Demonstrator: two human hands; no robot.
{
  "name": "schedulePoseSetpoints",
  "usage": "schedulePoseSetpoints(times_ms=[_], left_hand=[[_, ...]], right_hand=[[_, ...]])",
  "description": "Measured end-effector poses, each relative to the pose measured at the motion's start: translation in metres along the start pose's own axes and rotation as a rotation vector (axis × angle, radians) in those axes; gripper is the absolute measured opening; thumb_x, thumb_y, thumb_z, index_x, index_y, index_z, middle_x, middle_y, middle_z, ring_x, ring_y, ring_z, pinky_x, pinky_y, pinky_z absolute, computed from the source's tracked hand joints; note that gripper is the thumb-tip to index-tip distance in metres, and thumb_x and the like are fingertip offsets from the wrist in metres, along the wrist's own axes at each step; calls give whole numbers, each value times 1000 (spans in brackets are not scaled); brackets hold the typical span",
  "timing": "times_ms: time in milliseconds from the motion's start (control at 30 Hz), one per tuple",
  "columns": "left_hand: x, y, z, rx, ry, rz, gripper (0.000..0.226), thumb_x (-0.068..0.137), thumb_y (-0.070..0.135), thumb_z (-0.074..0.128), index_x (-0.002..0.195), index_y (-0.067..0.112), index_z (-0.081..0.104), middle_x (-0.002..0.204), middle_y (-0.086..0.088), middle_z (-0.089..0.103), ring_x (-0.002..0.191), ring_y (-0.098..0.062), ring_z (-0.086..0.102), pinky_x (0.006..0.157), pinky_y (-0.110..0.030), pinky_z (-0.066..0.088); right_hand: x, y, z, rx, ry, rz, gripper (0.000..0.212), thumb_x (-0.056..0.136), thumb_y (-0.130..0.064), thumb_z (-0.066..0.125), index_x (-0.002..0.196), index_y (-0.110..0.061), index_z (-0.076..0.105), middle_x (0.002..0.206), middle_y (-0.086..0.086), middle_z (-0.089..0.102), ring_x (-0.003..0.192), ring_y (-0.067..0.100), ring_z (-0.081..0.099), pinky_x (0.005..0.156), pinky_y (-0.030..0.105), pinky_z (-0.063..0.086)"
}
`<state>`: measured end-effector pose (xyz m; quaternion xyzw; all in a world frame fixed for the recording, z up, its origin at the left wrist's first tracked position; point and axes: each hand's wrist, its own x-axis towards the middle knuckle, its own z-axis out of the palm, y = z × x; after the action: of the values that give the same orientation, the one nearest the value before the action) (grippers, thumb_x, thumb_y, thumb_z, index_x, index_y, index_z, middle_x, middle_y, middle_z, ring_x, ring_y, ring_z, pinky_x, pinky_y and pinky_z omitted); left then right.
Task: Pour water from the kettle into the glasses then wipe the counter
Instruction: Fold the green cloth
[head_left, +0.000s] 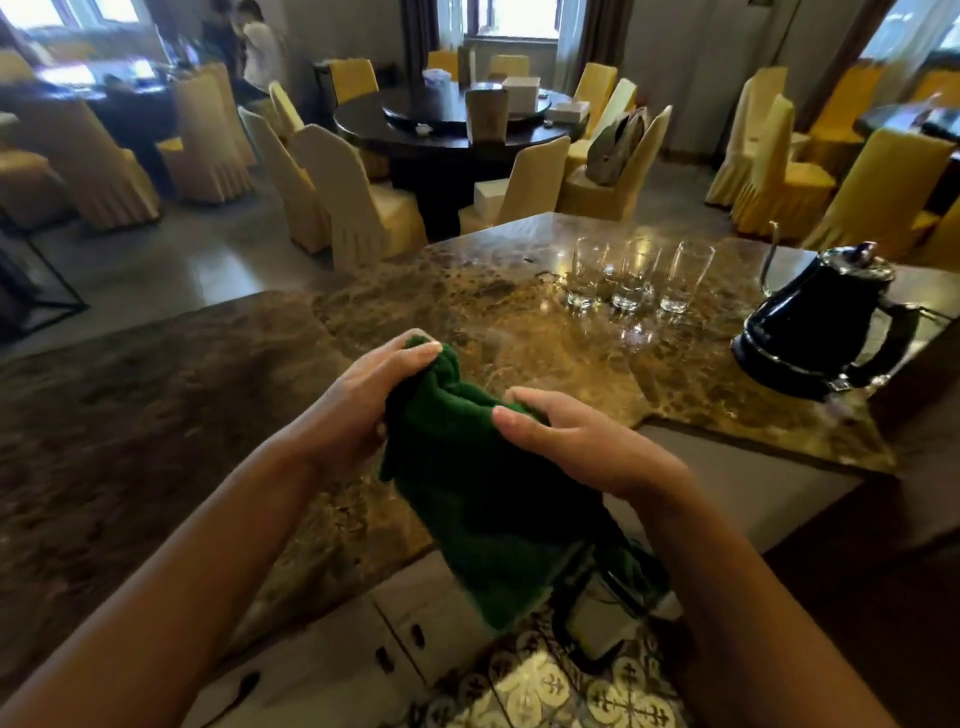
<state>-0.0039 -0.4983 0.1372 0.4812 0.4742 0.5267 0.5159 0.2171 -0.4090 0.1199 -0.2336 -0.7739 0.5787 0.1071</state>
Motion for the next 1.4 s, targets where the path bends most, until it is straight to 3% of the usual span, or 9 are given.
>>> schedulePoseSetpoints(times_ms=[67, 233, 333, 467, 667, 900, 1067, 1267, 1400], left_hand=[[9, -11, 10, 159, -34, 23, 45, 88, 46, 70, 101, 6, 55, 78, -4, 56, 63, -6, 56, 53, -14, 45], [36, -11, 24, 580, -34, -26, 35, 79, 26, 84, 108, 20, 65, 95, 2, 72, 84, -9, 69, 72, -24, 55], [54, -8, 41, 729, -77, -9, 54, 77, 34, 85, 126, 31, 62, 114, 12, 70, 107, -7, 68, 86, -25, 57], [86, -3, 54, 1018, -18, 196, 41, 85, 54, 71, 117, 27, 71, 107, 13, 69, 108, -4, 62, 90, -28, 52], [130, 20, 28, 807, -91, 114, 27, 88, 26, 70, 113, 16, 74, 99, 1, 77, 94, -14, 73, 81, -26, 58], [205, 9, -34, 900, 67, 199, 27, 87, 27, 75, 113, 32, 71, 102, 17, 74, 97, -1, 70, 83, -19, 56], [282, 1, -93, 984, 161, 237, 32, 86, 18, 79, 110, 37, 69, 104, 5, 75, 99, -10, 70, 93, -40, 57], [312, -44, -125, 1024, 211, 230, 37, 80, 15, 83, 116, 17, 74, 105, -1, 73, 96, -16, 68, 90, -41, 55], [298, -93, -136, 989, 73, 57, 33, 80, 32, 84, 111, 28, 75, 101, 11, 74, 94, -3, 68, 89, -32, 53]], right_hand=[[5, 4, -23, -118, 24, -50, 34, 102, -50, 60, 83, -22, 59, 72, -10, 58, 63, 6, 56, 58, 25, 43], [9, 10, -80, -342, 89, -224, 31, 103, -39, 62, 78, -22, 69, 64, -12, 60, 58, 2, 55, 56, 18, 40], [17, 6, -102, -449, 121, -283, 27, 102, -40, 63, 91, -19, 76, 75, -8, 69, 69, 6, 65, 61, 24, 50], [32, -5, -131, -541, 104, -244, 32, 92, -56, 70, 99, -25, 76, 87, -6, 73, 80, 9, 69, 75, 39, 59], [61, 5, -185, -784, -128, 16, 30, 85, -41, 83, 108, -24, 75, 95, -6, 75, 86, 9, 71, 80, 31, 60], [123, 42, -231, -736, 177, -94, 14, 90, -29, 78, 101, -20, 77, 84, -6, 73, 79, 11, 70, 75, 37, 59], [204, 54, -262, -765, 291, -89, 28, 87, -33, 81, 107, -16, 71, 89, -7, 65, 82, 13, 63, 68, 26, 45], [257, 95, -269, -924, 332, -81, 33, 84, -31, 82, 107, -18, 64, 107, 2, 61, 100, 21, 57, 86, 39, 51], [254, 138, -265, -730, 87, 62, 24, 84, -26, 83, 99, -21, 64, 97, -2, 69, 91, 18, 65, 85, 48, 55]])
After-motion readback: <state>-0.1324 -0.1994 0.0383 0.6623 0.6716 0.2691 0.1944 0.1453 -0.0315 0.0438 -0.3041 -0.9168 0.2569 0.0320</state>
